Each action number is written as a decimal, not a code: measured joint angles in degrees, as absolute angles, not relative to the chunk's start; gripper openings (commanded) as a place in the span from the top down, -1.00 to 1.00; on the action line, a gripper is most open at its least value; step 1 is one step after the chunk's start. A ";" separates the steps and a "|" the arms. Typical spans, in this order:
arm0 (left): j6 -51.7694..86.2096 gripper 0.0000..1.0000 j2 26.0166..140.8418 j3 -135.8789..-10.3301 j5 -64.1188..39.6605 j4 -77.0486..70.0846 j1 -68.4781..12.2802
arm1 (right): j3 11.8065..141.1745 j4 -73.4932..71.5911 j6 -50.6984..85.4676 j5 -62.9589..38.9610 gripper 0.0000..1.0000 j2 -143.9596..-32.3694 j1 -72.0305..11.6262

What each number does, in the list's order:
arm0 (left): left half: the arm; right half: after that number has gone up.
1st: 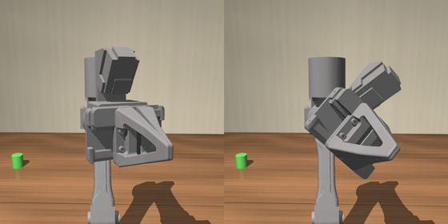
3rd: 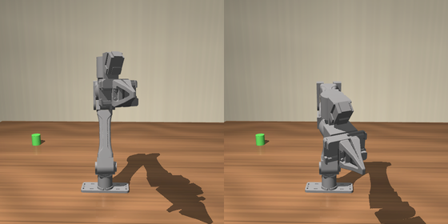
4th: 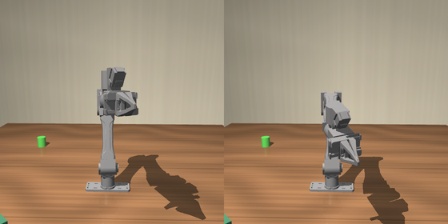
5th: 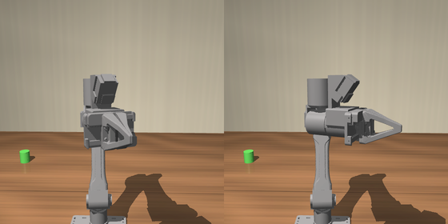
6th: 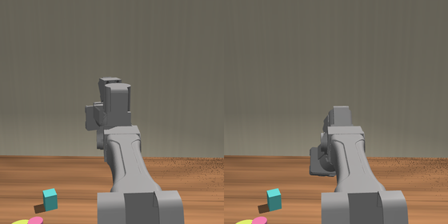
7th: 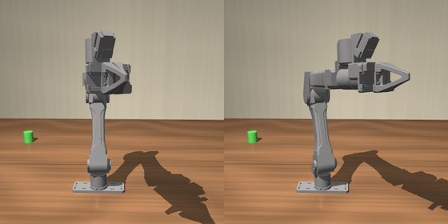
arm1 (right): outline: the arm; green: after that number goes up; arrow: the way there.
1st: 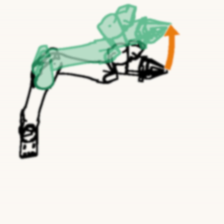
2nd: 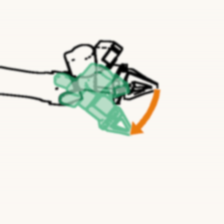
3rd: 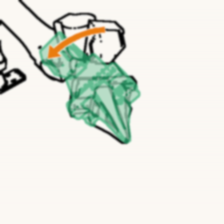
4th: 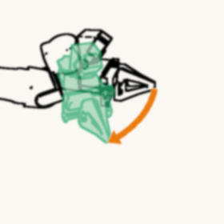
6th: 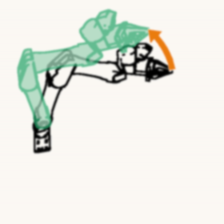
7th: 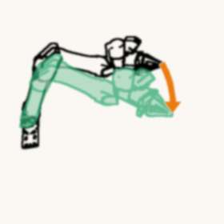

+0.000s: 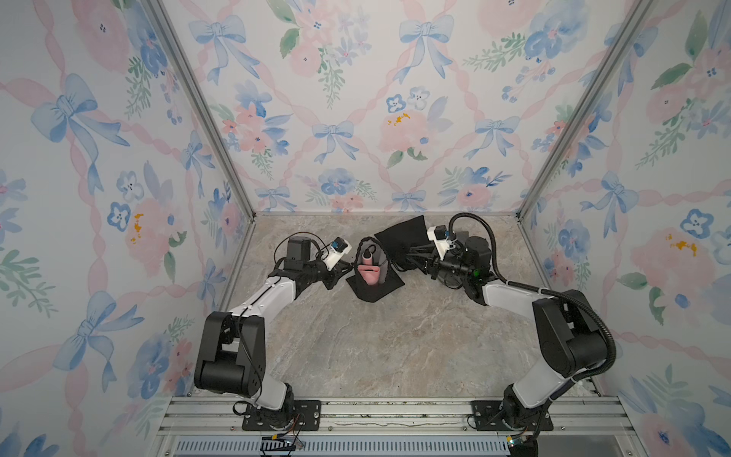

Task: Pack away hair dryers
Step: Pull the drawstrings on both sides of the drawstring bag.

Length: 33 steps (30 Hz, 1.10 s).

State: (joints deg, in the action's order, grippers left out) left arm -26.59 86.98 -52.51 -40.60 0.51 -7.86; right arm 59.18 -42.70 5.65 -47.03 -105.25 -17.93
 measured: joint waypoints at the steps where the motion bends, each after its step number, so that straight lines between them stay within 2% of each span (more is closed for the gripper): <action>1: -26.65 1.00 86.98 -52.51 -40.69 0.36 -7.86 | 59.18 -42.70 5.61 -47.05 0.29 -105.21 -17.93; 18: -24.86 1.00 82.54 -52.51 -38.76 0.27 -8.49 | 63.09 -27.97 -5.02 -46.02 0.16 -102.43 -21.21; 33: -23.75 1.00 82.56 -52.51 -37.74 0.32 -8.49 | 69.41 -20.58 -9.50 -45.84 0.17 -109.16 -23.86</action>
State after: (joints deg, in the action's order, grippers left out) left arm -23.75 82.56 -52.51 -37.74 0.32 -8.49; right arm 69.41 -20.58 -9.50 -45.84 -109.16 -23.86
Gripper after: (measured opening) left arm 0.048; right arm 0.417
